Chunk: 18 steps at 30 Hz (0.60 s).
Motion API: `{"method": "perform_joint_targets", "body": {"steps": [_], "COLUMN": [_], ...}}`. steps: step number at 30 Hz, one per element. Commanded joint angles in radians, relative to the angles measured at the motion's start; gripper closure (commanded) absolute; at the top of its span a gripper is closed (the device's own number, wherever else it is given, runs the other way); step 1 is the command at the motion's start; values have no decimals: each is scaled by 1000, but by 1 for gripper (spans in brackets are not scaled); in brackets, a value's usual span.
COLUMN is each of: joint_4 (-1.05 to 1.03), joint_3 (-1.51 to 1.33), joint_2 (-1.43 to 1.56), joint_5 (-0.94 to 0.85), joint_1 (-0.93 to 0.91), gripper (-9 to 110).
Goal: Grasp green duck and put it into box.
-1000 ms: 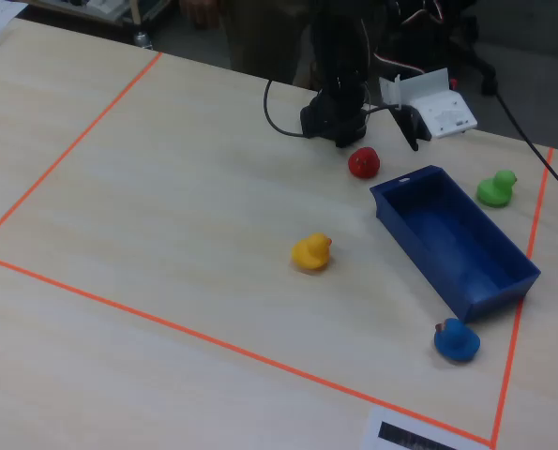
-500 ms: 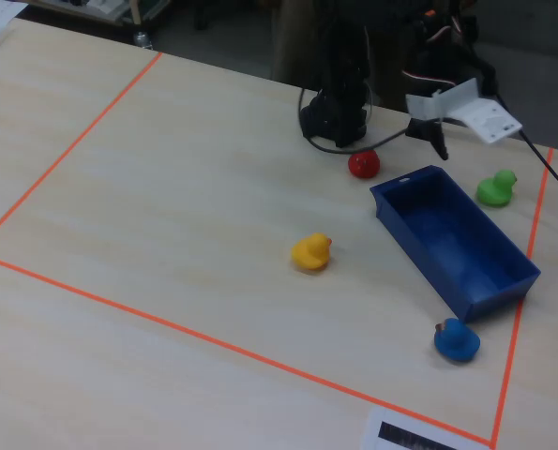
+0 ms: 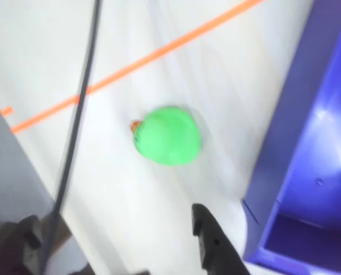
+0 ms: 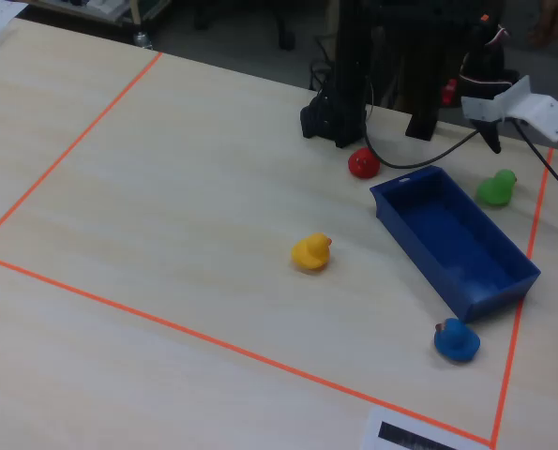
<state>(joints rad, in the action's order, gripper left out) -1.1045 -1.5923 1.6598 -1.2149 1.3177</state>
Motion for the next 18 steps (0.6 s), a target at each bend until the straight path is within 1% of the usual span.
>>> {"method": "perform_joint_targets", "body": {"steps": [1, 9, 18], "joint_4": [52, 94, 41], "joint_3": [71, 69, 138], "joint_2": [-25, -81, -72], "joint_5": [23, 29, 12], "joint_1": [14, -31, -97], "gripper": [65, 65, 65]}}
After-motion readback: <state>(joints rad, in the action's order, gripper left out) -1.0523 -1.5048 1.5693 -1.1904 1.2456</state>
